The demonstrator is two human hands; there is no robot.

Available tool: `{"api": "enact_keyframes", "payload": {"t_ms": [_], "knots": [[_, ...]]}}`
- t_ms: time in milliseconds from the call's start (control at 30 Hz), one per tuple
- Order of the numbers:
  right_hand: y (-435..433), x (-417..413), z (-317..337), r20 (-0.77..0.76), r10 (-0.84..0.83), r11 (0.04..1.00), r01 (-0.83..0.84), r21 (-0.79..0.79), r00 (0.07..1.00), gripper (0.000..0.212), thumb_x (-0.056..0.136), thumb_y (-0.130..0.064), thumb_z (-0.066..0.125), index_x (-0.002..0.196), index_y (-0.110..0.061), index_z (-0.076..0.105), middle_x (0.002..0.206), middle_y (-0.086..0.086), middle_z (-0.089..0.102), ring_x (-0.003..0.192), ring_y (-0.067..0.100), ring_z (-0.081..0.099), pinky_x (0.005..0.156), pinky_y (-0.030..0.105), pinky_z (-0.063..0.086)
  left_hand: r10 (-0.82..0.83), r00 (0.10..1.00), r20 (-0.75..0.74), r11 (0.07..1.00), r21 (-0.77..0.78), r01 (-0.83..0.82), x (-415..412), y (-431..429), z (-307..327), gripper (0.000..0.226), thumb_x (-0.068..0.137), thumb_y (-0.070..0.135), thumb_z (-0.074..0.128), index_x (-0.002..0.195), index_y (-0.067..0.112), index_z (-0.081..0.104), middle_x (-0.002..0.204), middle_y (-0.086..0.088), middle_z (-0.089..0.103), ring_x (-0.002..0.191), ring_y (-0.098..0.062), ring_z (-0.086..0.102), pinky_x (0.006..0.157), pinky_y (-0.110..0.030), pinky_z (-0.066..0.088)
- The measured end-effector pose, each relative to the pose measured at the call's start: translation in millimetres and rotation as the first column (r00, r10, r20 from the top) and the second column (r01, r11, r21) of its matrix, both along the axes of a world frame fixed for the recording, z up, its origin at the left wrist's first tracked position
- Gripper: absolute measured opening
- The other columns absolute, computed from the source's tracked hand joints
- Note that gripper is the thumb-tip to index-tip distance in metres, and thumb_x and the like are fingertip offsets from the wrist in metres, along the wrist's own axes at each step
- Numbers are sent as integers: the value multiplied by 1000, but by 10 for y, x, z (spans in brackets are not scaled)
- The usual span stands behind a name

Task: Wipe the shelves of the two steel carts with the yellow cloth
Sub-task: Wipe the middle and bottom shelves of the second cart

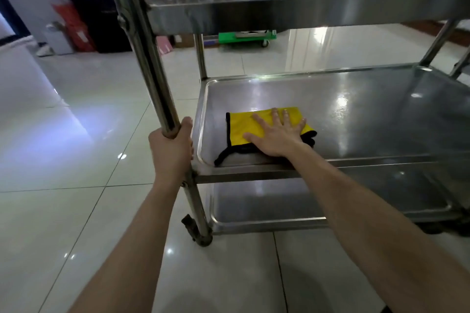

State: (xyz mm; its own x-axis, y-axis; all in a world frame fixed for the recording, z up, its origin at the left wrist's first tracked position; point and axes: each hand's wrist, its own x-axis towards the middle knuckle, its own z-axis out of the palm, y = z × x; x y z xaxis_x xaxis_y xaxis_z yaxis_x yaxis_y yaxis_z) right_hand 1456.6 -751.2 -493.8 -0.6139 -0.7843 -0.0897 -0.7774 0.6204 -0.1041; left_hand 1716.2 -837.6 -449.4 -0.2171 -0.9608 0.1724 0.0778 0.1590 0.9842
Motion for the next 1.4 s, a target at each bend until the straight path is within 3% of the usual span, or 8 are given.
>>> {"api": "enact_keyframes", "payload": {"t_ms": [133, 300, 400, 600, 800, 1000, 1133, 1400], "knots": [[-586, -258, 50, 23, -9, 1000, 8, 18, 1000, 92, 81, -102, 12, 163, -62, -1, 179, 11, -14, 162, 46, -17, 109, 87, -18, 45, 999, -16, 998, -33, -45, -21, 12, -21, 34, 95, 30, 71, 74, 11, 51, 54, -7, 44, 43, -19, 44, 43, -25, 40], [-1442, -118, 137, 33, 56, 998, -57, 35, 998, 87, 89, -95, 19, 166, -57, 5, 180, 12, -10, 163, 48, -13, 111, 88, -14, 86, 996, -30, 995, -38, -88, -62, 2, -45, 49, 93, 30, 68, 52, 25, 42, 52, -5, 40, 44, -21, 38, 45, -29, 33], [-1684, 145, 130, 32, 104, 993, -105, 44, 994, 85, 91, -92, 19, 167, -55, 6, 180, 11, -10, 163, 47, -13, 111, 88, -14, 95, 994, -45, 994, -40, -97, -62, -20, -24, 48, 89, 31, 68, 49, 24, 43, 51, -5, 38, 47, -21, 35, 48, -33, 31], [-1018, 723, 27, 28, 229, 973, -229, -19, 973, 78, 96, -87, 18, 166, -56, 4, 180, 9, -11, 163, 43, -15, 113, 85, -15, 105, 994, -30, 994, -18, -106, -48, -2, 25, 50, 91, 24, 68, 50, 24, 40, 53, -7, 37, 50, -23, 36, 51, -41, 33], [-105, 886, 14, 97, 315, 949, -313, -28, 944, 75, 96, -86, 18, 164, -60, 5, 180, -6, -14, 165, 29, -17, 119, 77, -16, 128, 992, -19, 992, -3, -128, -44, 68, 107, 38, 89, 20, 67, 63, 15, 41, 55, -11, 37, 47, -23, 36, 46, -32, 32], [627, 40, -29, 74, 171, 985, -169, -29, 983, 77, 93, -91, 22, 163, -62, 4, 179, -13, -13, 166, 24, -14, 124, 72, -13, 152, 988, 23, 988, -30, -151, -9, 61, 89, 26, 84, 26, 68, 74, 7, 53, 58, -14, 46, 45, -23, 44, 45, -26, 40], [939, -703, -4, 76, 6, 1000, -6, 5, 997, 88, 83, -101, 18, 161, -66, 1, 179, -13, -13, 166, 25, -14, 124, 73, -12, 179, 983, 47, 983, -44, -177, -23, 40, 53, 25, 81, 30, 69, 69, 12, 56, 53, -9, 53, 43, -22, 50, 46, -26, 45], [55, -1124, 93, 62, -135, 990, 132, 42, 989, 121, 55, -116, 2, 163, -61, -3, 178, 11, -18, 161, 48, -20, 107, 88, -18, 267, 964, -8, 961, -73, -267, -69, -3, -88, 29, 86, 28, 67, 65, 18, 50, 50, -4, 48, 41, -21, 46, 43, -24, 42]]}}
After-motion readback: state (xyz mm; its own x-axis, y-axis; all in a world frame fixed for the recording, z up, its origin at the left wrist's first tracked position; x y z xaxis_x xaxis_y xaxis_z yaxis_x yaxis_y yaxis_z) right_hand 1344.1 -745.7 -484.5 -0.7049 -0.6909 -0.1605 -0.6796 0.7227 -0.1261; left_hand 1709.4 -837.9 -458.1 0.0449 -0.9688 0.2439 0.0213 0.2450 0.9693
